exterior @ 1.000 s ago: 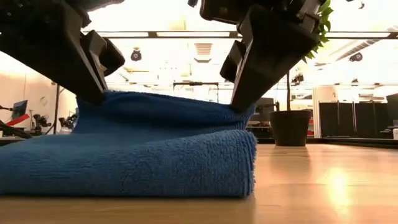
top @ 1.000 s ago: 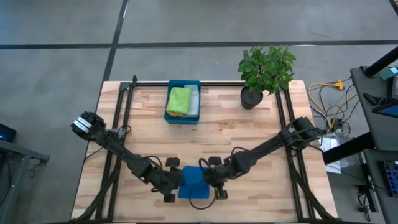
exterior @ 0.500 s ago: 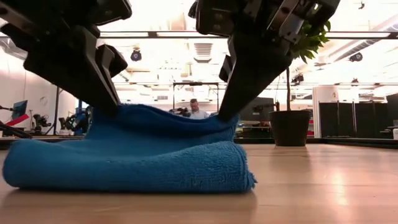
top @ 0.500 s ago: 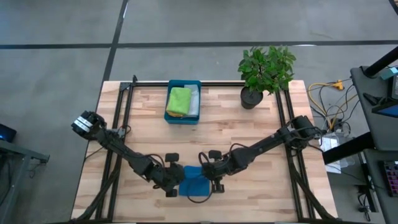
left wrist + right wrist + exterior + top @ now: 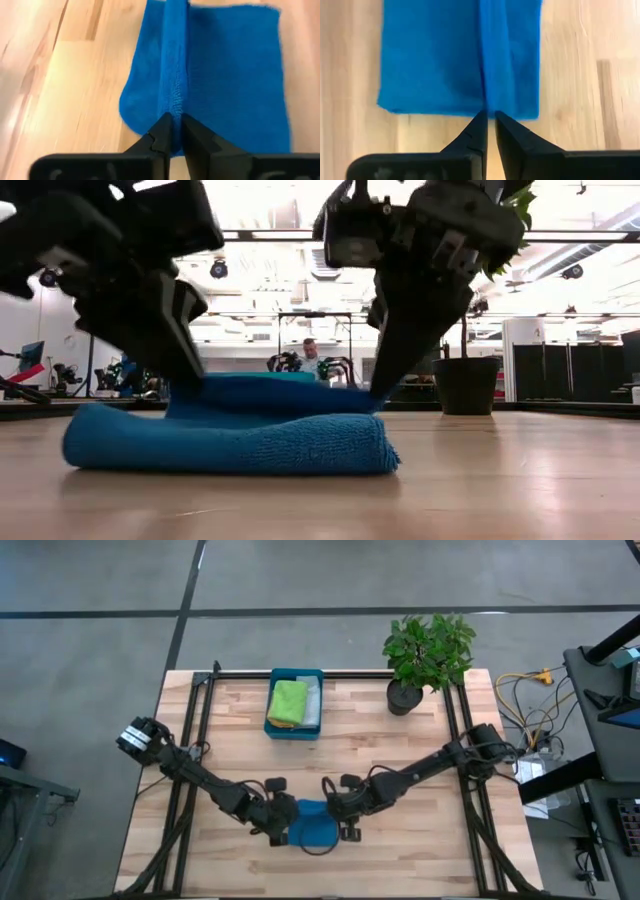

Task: Fold microfiber towels
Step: Fold the blue microfiber cloth, then put the blue microfiber cloth into the blue bin

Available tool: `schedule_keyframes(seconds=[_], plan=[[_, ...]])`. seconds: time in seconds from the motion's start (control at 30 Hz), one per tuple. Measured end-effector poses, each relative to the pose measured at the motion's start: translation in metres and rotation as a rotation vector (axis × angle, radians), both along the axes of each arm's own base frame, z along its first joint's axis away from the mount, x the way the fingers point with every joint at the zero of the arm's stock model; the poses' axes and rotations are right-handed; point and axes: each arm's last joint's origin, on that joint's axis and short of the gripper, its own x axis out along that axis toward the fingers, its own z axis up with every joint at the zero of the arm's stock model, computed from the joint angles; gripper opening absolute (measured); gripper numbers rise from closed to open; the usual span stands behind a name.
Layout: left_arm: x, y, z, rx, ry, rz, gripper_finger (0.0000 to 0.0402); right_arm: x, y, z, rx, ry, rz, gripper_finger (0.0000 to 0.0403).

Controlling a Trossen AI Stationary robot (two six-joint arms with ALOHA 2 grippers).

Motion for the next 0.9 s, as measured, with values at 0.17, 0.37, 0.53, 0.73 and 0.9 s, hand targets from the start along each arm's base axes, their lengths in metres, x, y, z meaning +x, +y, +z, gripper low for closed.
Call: schedule_keyframes(seconds=[0.17, 0.37, 0.53, 0.73, 0.9], plan=[[0.002, 0.008, -0.002, 0.02, 0.003, 0.038, 0.007, 0.001, -0.018, 0.0, -0.003, 0.035, -0.122, 0.0069], [0.006, 0.017, 0.0, -0.041, -0.013, 0.15, 0.0118, 0.002, -0.026, 0.014, 0.017, -0.004, -0.149, 0.0126], [0.005, 0.016, -0.001, -0.098, 0.006, 0.172, 0.0129, 0.004, 0.006, 0.025, 0.095, -0.141, 0.06, 0.0157], [-0.003, 0.015, -0.006, -0.223, 0.148, 0.189, 0.013, -0.005, 0.054, 0.017, 0.033, -0.231, 0.305, 0.0181], [-0.01, 0.004, -0.007, -0.312, 0.192, 0.212, 0.013, -0.009, 0.075, -0.003, -0.043, -0.244, 0.356, 0.0197]])
